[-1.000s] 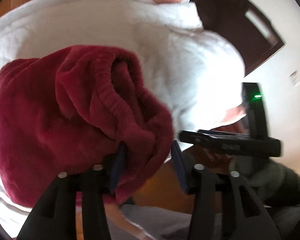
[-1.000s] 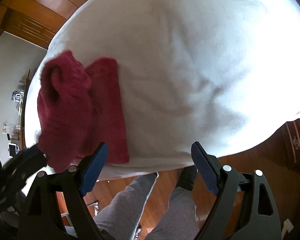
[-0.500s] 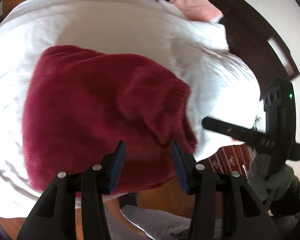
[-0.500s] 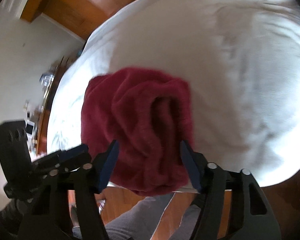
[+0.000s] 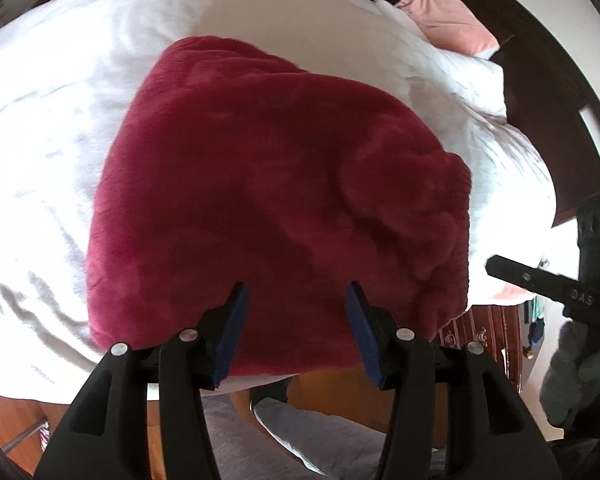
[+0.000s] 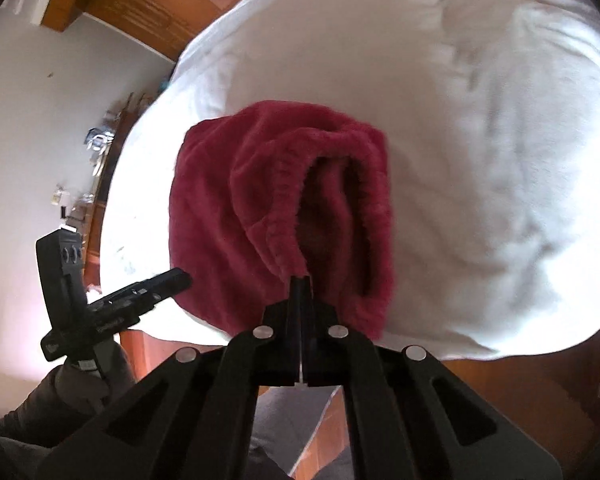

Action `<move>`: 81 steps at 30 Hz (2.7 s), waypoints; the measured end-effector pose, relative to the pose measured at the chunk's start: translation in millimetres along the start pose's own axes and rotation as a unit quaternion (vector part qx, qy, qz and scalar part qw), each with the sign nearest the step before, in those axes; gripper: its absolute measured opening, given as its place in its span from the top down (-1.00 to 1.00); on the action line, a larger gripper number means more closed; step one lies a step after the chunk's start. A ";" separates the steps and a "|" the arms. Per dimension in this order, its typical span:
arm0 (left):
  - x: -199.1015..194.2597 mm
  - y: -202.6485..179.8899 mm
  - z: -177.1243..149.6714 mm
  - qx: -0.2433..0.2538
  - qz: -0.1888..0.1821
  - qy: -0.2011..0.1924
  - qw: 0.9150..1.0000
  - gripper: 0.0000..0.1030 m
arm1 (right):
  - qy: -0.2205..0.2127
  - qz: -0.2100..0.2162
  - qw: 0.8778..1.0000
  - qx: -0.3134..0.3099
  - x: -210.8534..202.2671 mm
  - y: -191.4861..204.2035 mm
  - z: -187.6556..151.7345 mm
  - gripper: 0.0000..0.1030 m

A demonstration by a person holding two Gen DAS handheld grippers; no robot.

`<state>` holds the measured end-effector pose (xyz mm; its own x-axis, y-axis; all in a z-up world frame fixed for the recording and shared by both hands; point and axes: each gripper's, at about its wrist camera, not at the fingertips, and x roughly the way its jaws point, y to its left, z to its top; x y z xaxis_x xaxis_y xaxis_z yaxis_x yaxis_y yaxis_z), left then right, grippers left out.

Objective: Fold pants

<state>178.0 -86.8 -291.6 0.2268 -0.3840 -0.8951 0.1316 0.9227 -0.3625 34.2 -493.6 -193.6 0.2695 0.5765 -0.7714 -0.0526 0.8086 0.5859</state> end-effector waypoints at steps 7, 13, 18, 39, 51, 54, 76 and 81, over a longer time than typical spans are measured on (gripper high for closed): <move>-5.6 0.3 2.6 0.008 0.006 -0.003 1.000 0.00 | 0.006 0.007 1.000 0.016 19.8 -6.2 -7.5 0.26; -3.4 -8.7 2.2 0.016 0.006 -0.004 1.000 0.00 | 0.006 -0.010 1.000 -0.015 36.5 6.5 4.4 0.23; -0.6 -8.8 -0.6 0.012 0.008 -0.002 1.000 0.00 | 0.030 0.010 0.999 -0.021 55.0 9.4 11.2 0.30; 58.8 -11.2 -23.9 0.060 0.023 0.062 0.996 0.00 | 0.036 -0.088 0.995 -0.027 35.4 -14.2 -14.9 0.60; 55.1 -13.9 -23.6 0.061 0.029 0.065 0.996 0.00 | -0.033 -0.089 0.994 -0.052 43.2 10.2 47.3 0.41; 59.3 -19.2 -22.2 0.071 0.031 0.067 0.995 0.00 | -0.014 -0.093 0.995 -0.010 70.4 -16.2 56.5 0.47; 25.0 -40.4 8.3 0.108 0.107 0.024 0.988 -0.04 | 0.009 -0.105 0.994 0.012 101.4 -30.3 65.0 0.43; 12.8 -37.9 18.6 0.117 0.124 0.009 0.985 -0.04 | 0.008 -0.115 0.993 0.016 106.4 -25.5 63.7 0.42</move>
<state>193.9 -127.4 -284.5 0.2626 -0.1459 -0.9538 0.2935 0.9538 -0.0651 125.4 -460.4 -274.7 0.2547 0.3783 -0.8900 0.0402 0.9154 0.4006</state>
